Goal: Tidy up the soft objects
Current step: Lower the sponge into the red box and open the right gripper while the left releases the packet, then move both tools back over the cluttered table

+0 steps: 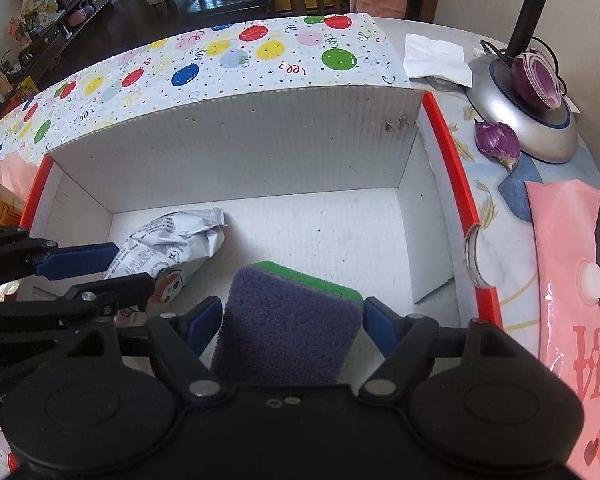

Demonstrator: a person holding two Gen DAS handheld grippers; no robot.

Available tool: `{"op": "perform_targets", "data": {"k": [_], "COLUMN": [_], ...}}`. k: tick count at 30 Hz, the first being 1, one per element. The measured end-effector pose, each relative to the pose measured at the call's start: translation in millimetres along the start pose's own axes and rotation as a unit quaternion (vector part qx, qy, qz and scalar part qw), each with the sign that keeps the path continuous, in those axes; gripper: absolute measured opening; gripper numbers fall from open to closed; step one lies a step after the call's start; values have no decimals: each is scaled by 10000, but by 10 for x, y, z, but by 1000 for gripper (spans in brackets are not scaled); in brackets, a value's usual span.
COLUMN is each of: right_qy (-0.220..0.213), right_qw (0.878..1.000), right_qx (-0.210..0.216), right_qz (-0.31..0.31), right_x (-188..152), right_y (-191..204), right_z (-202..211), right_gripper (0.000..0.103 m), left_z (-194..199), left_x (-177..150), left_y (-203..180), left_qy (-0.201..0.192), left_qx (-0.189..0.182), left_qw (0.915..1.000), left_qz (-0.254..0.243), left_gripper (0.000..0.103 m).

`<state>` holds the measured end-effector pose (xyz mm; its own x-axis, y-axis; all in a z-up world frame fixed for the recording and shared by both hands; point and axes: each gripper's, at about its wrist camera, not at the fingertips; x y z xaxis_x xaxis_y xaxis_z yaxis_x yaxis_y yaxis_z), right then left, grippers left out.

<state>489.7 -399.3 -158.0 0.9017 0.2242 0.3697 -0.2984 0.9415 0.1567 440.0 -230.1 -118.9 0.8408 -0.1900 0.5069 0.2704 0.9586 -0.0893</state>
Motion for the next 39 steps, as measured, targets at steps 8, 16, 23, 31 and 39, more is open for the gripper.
{"op": "perform_targets", "data": {"k": [8,16,23,31,39], "right_qy": [-103,-419,-731,-1089,-1625], "right_qw": [9997,9980,9955,9914,9825], "right_qx": [133,355,493,695,905], "right_qz": [-181,-316,-335,-198,94], "right_x": [-61,-213,-381,-566,-734], "right_y": [-41,-4,158,502,972], "right_z": [187,597,981,1380,1782], "right_gripper": [82,84,84,85,88], "left_z": [210,604,1025,1545,2066], "left_x": [-39,-157,-306,-551,-886], "left_y": [51,25,34,182,397], "left_qy": [-181,-521,-870,-1272,-1684], "left_qx": [-160,-434,-538,-526,-408], "left_qw": [9996,9976,9947,9905,9849], "left_qz": [137,136,41,34,50], "left_gripper": [56,57,57,57,57]}}
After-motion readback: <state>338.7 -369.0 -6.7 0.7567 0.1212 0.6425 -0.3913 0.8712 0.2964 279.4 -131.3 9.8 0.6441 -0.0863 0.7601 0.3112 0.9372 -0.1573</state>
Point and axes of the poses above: each gripper's, at about its wrist camera, not at the fingertips, and z roughly against the way its jaws point, y to its left, x to its top, and after that the axes turned 1 degree about -z, right-handed
